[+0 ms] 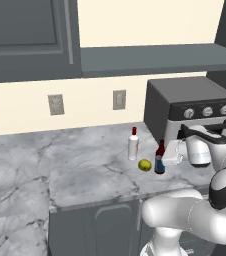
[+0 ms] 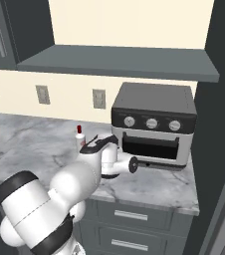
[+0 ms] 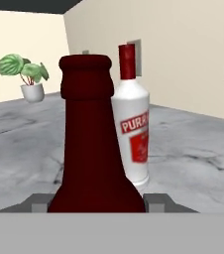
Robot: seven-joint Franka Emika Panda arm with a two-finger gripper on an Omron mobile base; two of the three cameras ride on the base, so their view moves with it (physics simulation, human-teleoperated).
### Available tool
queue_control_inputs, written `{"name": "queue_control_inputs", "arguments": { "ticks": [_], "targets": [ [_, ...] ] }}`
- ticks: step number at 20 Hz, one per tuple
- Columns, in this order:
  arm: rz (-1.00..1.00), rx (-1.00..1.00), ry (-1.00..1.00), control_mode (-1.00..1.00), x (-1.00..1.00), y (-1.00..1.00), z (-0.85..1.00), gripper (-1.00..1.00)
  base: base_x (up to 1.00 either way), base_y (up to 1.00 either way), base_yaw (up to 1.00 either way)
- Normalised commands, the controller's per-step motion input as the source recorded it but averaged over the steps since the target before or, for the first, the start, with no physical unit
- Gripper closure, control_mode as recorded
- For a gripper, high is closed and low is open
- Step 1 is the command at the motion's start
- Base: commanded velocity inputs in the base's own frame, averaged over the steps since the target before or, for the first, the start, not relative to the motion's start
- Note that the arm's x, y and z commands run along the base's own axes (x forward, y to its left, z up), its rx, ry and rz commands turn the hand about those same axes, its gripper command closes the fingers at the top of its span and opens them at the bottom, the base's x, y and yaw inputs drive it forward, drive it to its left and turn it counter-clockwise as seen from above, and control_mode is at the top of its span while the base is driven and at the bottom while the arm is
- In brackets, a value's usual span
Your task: Place the beer and liquor on the top shelf of the fridge to keep them out of children's reach, and place the pear on lower shelves for easy access.
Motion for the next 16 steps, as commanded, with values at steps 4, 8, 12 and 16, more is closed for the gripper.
{"name": "queue_control_inputs", "arguments": {
  "ticks": [4,8,12,16],
  "targets": [
    [0.0,0.0,0.0,-1.0,0.0,0.0,0.0,1.0,0.0,0.0,0.0],
    [0.03,0.0,0.0,-1.0,-0.33,0.0,0.07,1.0,0.0,0.0,0.0],
    [0.03,0.0,-0.01,-1.0,-0.54,0.0,0.46,1.0,0.0,0.0,0.0],
    [0.0,0.0,0.0,-1.0,-0.52,0.12,0.72,1.0,0.0,0.0,0.0]
  ]
}}
